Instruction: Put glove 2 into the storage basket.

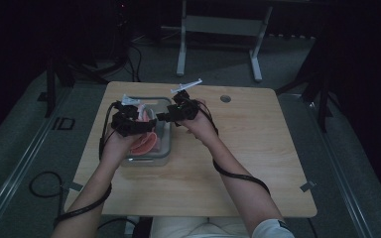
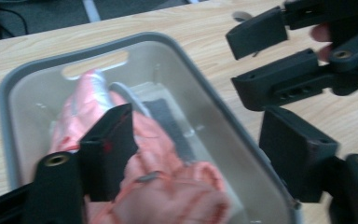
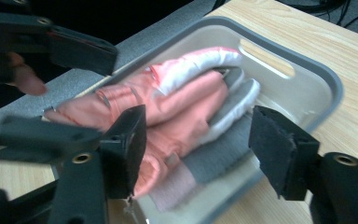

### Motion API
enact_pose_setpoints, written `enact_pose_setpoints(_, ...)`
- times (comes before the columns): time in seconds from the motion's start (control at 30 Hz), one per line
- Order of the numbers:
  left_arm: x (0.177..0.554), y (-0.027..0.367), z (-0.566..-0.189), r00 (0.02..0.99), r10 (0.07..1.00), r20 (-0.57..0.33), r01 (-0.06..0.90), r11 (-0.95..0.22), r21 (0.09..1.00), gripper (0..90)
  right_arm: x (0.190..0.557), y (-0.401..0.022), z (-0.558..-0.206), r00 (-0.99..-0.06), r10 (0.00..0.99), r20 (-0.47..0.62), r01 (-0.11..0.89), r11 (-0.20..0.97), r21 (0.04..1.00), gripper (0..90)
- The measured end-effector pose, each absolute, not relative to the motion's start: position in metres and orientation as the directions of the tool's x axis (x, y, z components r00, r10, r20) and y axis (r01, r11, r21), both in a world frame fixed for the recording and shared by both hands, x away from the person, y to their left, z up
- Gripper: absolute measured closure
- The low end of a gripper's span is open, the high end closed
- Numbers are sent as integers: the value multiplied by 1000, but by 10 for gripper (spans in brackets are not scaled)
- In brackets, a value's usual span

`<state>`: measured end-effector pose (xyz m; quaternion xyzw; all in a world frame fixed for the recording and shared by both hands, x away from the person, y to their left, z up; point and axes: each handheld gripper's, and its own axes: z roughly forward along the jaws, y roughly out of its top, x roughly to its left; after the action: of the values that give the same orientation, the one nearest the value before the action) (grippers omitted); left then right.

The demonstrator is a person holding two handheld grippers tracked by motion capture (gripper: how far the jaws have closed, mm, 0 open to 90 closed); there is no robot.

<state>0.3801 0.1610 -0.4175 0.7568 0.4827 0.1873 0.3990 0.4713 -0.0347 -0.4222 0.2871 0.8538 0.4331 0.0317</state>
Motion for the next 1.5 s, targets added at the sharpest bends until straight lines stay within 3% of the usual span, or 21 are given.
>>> enact_pose_setpoints(0.27, 369, 132, -419, 530, 846, -65, 529, -269, 805, 23, 470, -59, -432, -839, 511, 185, 448, 458, 768, 195)
enact_pose_setpoints(0.93, 347, 75, -441, 682, 731, -35, 443, -374, 815, 15, 454, -108, -462, -837, 532, 130, 427, 487, 762, 154)
enact_pose_setpoints(1.5, 337, 44, -466, 757, 647, -89, 441, -406, 801, 15, 444, -137, -491, -842, 529, 108, 413, 503, 759, 155)
